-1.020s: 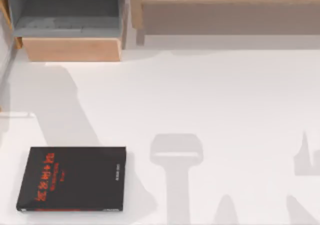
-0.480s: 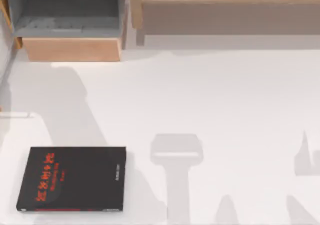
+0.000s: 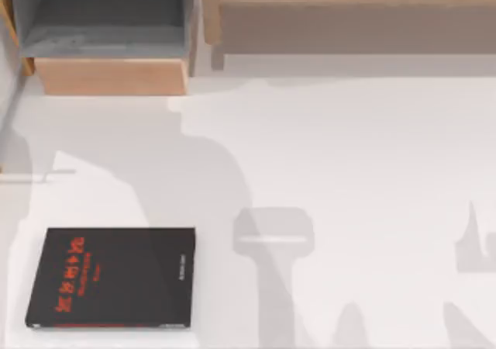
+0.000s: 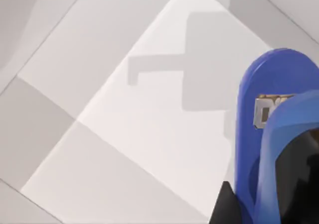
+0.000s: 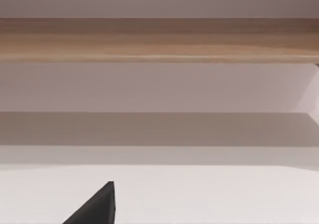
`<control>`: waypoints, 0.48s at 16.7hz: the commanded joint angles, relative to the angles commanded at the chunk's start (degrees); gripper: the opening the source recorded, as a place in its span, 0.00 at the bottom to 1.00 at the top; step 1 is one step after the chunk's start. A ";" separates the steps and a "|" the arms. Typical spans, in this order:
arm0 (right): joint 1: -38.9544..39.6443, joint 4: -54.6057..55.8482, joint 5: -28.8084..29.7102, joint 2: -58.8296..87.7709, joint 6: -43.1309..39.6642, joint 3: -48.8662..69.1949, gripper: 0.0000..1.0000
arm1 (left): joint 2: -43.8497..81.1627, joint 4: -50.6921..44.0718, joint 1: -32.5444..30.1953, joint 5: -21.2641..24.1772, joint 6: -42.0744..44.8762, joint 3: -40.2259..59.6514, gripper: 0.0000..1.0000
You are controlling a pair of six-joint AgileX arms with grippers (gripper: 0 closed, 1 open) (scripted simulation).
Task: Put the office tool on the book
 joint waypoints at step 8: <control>0.00 0.00 0.00 0.00 0.00 0.00 1.00 | -16.62 6.39 -6.69 0.48 -6.66 -16.78 0.00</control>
